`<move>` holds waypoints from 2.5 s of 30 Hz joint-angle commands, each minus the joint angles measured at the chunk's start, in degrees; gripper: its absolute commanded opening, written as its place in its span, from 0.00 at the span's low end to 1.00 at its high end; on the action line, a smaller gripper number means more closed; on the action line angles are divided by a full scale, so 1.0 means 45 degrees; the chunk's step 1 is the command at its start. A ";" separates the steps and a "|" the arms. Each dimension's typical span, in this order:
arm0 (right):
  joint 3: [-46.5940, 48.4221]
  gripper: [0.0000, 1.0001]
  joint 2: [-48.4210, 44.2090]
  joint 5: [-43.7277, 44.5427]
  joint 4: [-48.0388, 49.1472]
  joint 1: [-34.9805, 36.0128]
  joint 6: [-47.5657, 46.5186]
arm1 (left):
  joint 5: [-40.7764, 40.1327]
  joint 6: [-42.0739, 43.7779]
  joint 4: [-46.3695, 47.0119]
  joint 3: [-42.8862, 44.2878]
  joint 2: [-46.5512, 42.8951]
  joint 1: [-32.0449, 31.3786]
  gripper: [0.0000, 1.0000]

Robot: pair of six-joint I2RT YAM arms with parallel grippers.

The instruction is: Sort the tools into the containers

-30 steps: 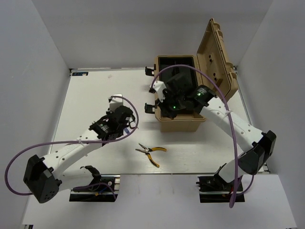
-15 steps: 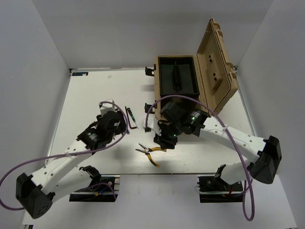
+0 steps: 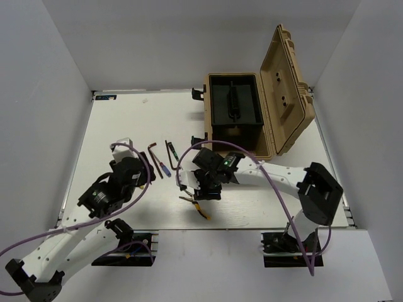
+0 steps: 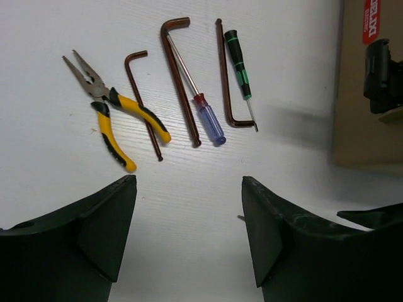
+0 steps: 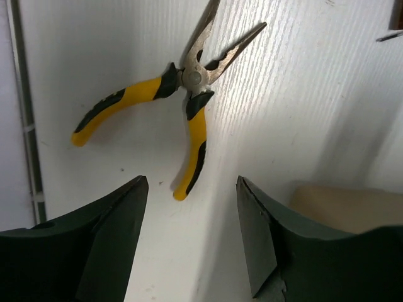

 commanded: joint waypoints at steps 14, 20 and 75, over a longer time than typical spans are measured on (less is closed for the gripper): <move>0.1515 0.62 0.3034 0.0192 0.0663 0.0108 -0.0483 | -0.1836 -0.0971 -0.2429 0.0405 -0.2242 0.0050 0.78; 0.1106 0.58 0.3329 -0.0220 0.0546 0.0050 -0.0835 | -0.1954 -0.1088 -0.2313 0.0270 -0.2242 0.0050 0.78; 0.7454 0.00 -0.1475 0.5679 -0.1330 -0.3562 0.0065 | -0.1506 -0.4314 0.2414 -0.2311 0.4416 0.1571 0.75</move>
